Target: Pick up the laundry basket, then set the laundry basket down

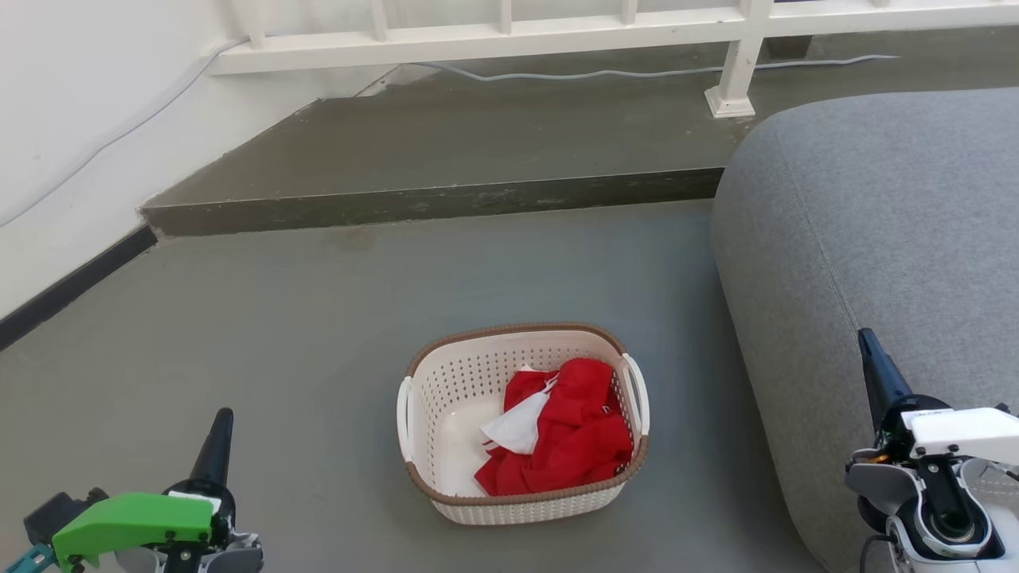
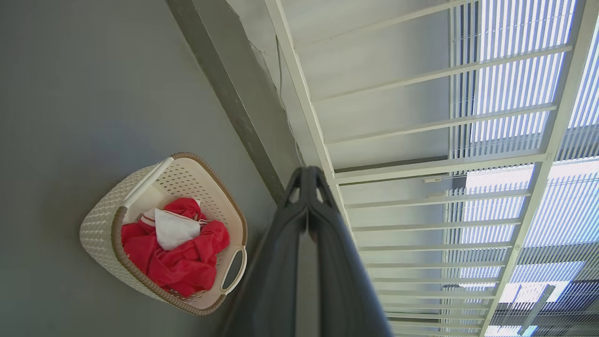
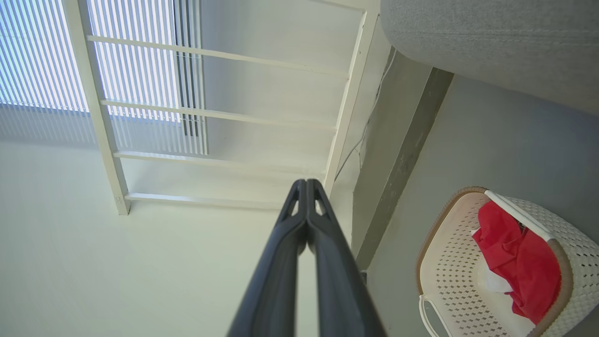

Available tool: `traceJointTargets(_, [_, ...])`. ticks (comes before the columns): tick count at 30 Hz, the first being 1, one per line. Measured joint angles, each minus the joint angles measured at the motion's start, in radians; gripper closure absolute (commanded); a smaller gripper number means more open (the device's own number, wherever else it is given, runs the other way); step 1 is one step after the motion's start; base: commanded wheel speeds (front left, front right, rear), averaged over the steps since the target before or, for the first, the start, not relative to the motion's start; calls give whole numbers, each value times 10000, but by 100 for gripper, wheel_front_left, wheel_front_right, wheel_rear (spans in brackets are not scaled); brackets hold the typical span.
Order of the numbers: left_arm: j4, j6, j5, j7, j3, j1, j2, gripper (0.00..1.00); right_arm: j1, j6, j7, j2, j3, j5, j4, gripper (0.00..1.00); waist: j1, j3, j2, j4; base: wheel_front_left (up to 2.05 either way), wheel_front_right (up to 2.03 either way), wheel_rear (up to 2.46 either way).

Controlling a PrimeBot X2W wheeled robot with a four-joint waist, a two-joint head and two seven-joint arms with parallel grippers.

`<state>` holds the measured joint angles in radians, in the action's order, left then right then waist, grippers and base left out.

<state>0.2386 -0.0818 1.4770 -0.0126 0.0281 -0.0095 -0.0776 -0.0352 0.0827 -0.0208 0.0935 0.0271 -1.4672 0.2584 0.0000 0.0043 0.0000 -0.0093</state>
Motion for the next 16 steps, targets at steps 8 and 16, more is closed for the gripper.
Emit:
traceJointTargets(8, [132,-211,1172,-282,-267,-204,-4,100,-43,230,-270,-98,343,-1187,75,100,0,-8,0,65,0,0,0])
traceJointTargets(16, [209,-328,1845,-408,-336,-347,-4,100,-200,316,-430,-205,531,-1795,105,100,0,-12,0,93,0,0,0])
